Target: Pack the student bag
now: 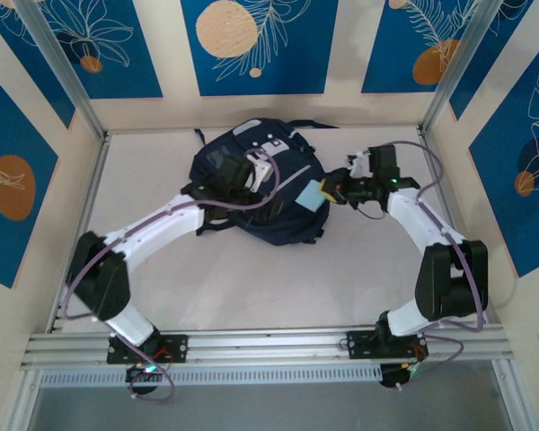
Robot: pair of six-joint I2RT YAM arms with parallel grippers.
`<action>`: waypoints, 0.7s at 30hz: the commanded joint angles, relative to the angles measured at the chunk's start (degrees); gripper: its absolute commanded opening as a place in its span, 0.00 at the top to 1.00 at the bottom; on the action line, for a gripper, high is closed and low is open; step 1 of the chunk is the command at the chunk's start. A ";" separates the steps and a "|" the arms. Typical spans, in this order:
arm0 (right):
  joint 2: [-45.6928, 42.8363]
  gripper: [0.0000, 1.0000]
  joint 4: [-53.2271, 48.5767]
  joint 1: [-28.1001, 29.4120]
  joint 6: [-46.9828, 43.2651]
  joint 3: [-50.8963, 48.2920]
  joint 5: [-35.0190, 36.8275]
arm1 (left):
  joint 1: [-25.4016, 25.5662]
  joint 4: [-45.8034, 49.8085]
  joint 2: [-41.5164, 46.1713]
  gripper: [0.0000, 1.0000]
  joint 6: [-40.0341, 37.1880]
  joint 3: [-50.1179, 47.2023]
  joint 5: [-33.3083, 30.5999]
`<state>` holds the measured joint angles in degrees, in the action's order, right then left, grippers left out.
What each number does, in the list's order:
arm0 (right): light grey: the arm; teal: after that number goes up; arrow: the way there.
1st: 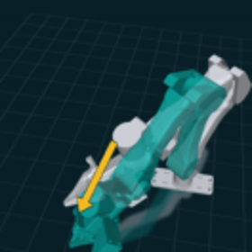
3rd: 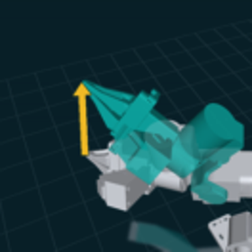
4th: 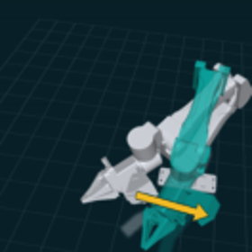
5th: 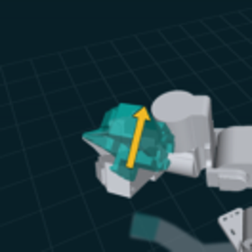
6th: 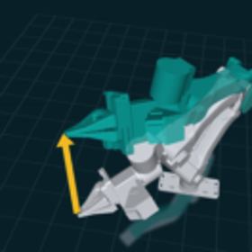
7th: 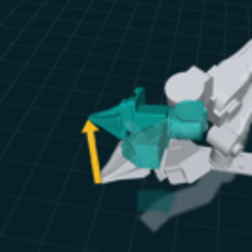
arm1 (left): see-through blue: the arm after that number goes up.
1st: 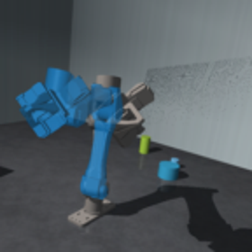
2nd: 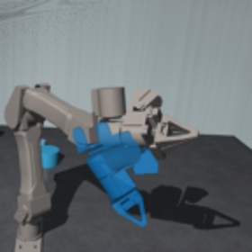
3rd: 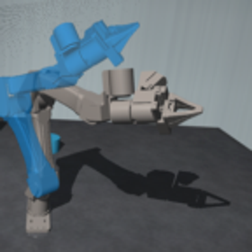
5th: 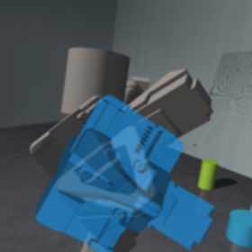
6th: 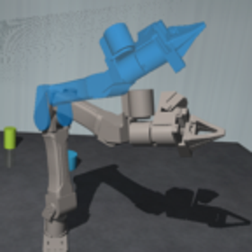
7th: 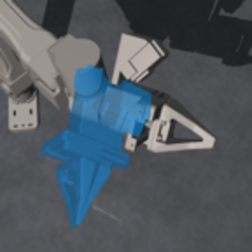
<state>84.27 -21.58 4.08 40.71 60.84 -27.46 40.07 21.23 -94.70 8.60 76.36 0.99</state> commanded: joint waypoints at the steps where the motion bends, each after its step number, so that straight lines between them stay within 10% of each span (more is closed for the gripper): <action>1: -4.63 1.00 -5.14 -4.33 -3.14 -3.11 0.71 | 1.64 3.33 -6.60 0.15 -4.52 6.64 -1.99; 15: -15.97 1.00 -5.40 -17.13 -3.23 -11.48 -4.65 | 5.71 6.52 -25.32 0.26 -10.58 22.29 -19.99; 21: -15.73 1.00 -2.11 -15.52 -0.76 -12.40 -5.38 | 5.60 5.54 -26.07 0.87 -10.84 23.17 -22.46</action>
<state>69.43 -25.36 -12.34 38.85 49.39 -30.30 45.80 26.65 -120.22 -1.13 97.23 -16.47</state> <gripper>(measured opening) 0.110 0.219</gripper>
